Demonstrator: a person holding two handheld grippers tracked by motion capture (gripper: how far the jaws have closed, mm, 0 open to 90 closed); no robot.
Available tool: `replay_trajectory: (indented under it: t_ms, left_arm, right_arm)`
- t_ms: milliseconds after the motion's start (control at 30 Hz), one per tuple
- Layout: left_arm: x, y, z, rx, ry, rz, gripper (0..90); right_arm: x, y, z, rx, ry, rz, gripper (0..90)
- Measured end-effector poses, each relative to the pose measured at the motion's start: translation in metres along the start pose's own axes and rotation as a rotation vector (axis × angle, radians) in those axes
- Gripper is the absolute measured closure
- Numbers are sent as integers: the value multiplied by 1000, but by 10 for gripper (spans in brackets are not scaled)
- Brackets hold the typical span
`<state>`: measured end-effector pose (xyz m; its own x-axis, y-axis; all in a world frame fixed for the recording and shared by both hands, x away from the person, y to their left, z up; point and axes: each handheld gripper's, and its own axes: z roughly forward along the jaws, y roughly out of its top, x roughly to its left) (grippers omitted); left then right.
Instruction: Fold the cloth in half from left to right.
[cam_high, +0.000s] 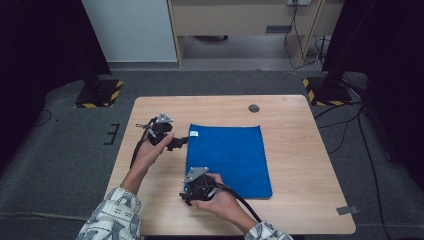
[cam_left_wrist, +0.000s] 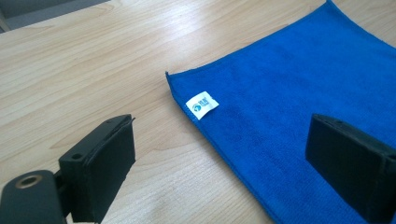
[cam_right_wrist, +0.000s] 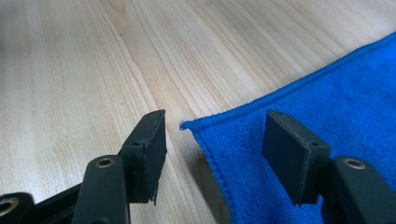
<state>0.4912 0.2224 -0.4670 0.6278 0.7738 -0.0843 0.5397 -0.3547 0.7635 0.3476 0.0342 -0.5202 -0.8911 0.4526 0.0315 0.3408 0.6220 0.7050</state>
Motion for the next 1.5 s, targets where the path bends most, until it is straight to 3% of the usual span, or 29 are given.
replay_trajectory:
  t_ms: [100,200,333,433,467,700,833,933,1033,1100,1233,1500]
  left_arm:
    - [1,-1,1,2,-1,1,80]
    - [2,-2,2,3,-6,-1,80]
    - [2,-2,4,2,-19,-6,93]
    - [1,-3,8,0,-57,-29,96]
    - [2,-3,8,-2,-34,-17,97]
    - [5,-3,20,-20,-11,-19,141]
    - [9,5,30,10,13,-15,194]
    - [13,5,35,-15,21,-18,235]
    - [20,3,44,40,43,-8,249]
    - [25,1,48,49,45,-24,266]
    - [30,-1,55,68,67,-20,326]
    - [32,-2,65,69,93,15,444]
  right_arm:
    - [1,-1,1,5,-23,-5,455]
    - [0,-1,0,-5,-43,-1,592]
    - [-3,0,-4,-28,-28,19,806]
    - [-3,0,-6,-40,-19,36,864]
    - [-3,0,-7,-46,-15,38,878]
    - [6,1,-5,-70,-3,33,888]
    - [14,2,-3,-83,27,44,888]
    - [22,5,0,-96,55,46,888]
    - [27,8,0,-104,71,42,888]
    - [28,8,-1,-108,74,43,888]
    - [26,7,-3,-112,75,49,888]
    - [27,6,2,-106,61,58,887]
